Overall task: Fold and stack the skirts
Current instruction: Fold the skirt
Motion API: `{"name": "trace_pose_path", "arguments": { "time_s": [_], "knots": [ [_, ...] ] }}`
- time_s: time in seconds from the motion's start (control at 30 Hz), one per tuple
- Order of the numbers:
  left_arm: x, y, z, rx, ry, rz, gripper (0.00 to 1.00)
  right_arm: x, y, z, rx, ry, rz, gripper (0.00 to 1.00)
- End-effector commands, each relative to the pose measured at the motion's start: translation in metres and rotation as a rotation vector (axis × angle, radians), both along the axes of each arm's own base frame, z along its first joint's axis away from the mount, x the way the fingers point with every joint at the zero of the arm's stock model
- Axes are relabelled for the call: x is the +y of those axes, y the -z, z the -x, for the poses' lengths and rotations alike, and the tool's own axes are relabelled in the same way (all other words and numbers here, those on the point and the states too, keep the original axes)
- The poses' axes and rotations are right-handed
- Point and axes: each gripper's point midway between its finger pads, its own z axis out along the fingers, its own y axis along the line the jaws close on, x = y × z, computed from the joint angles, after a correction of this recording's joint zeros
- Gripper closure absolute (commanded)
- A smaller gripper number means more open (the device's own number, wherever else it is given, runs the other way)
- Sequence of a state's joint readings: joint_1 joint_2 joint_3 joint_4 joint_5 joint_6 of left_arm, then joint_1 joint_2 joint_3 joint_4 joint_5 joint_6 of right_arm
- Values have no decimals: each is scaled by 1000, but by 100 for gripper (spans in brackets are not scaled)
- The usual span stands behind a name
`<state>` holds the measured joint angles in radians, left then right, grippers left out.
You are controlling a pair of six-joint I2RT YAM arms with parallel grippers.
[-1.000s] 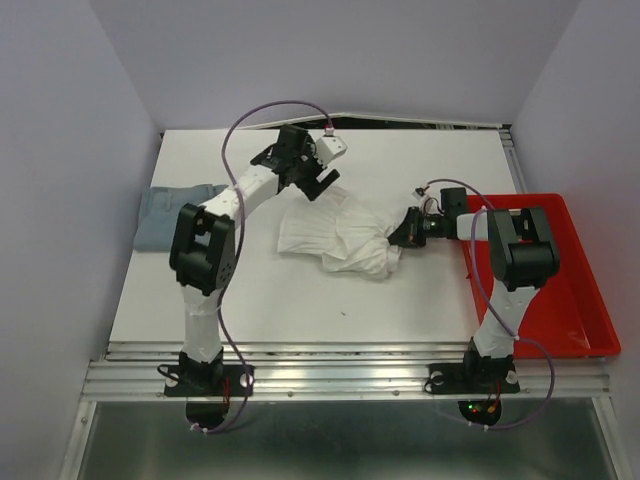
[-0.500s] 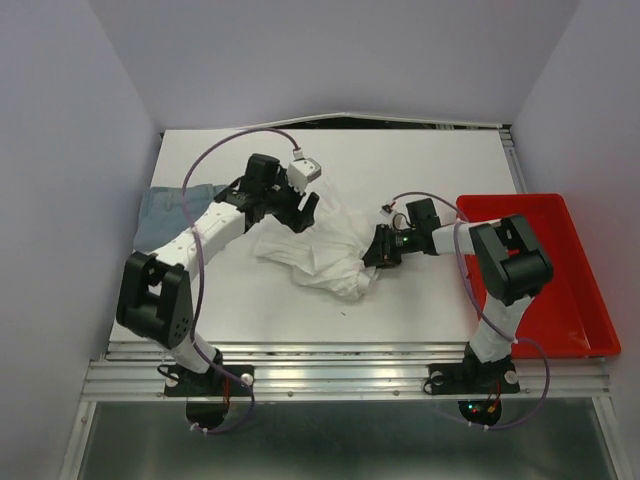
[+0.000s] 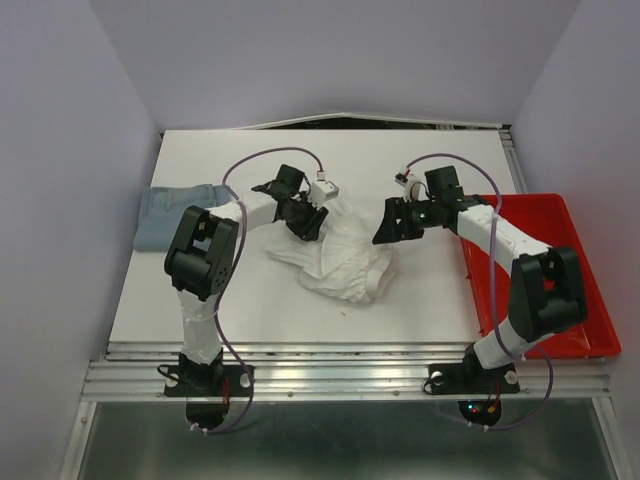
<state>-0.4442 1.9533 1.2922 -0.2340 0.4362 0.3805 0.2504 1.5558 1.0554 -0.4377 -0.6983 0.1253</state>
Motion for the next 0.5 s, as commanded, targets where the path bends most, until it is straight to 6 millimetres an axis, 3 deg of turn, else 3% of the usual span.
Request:
{"name": "trace_pose_path", "arguments": {
  "time_s": [0.0,0.03,0.13,0.17,0.23,0.33,0.4,0.43,0.47],
  "knots": [
    [8,20,-16,-64,102,-129,48,-16,15,-17,-9,-15,119,30],
    [11,20,-21,-84,113,-152,48,-21,24,-23,-13,-26,135,35],
    [20,20,-34,-154,175,-230,48,-25,18,-53,-66,23,155,40],
    [27,18,-42,-177,183,-257,48,-20,23,-56,-51,8,135,41],
    [33,9,-53,-226,219,-272,44,-7,14,-64,-50,-5,58,42],
    [35,-27,-72,-316,218,-221,37,14,0,-74,-108,-35,-58,45],
    [35,-69,-83,-408,219,-158,28,29,-3,-71,-113,-71,-104,52],
    [35,-83,-85,-438,210,-141,23,29,0,-71,-99,-65,-102,54],
    [36,-110,-81,-492,206,-113,10,34,9,-62,-75,-85,-99,55]
  ]
}}
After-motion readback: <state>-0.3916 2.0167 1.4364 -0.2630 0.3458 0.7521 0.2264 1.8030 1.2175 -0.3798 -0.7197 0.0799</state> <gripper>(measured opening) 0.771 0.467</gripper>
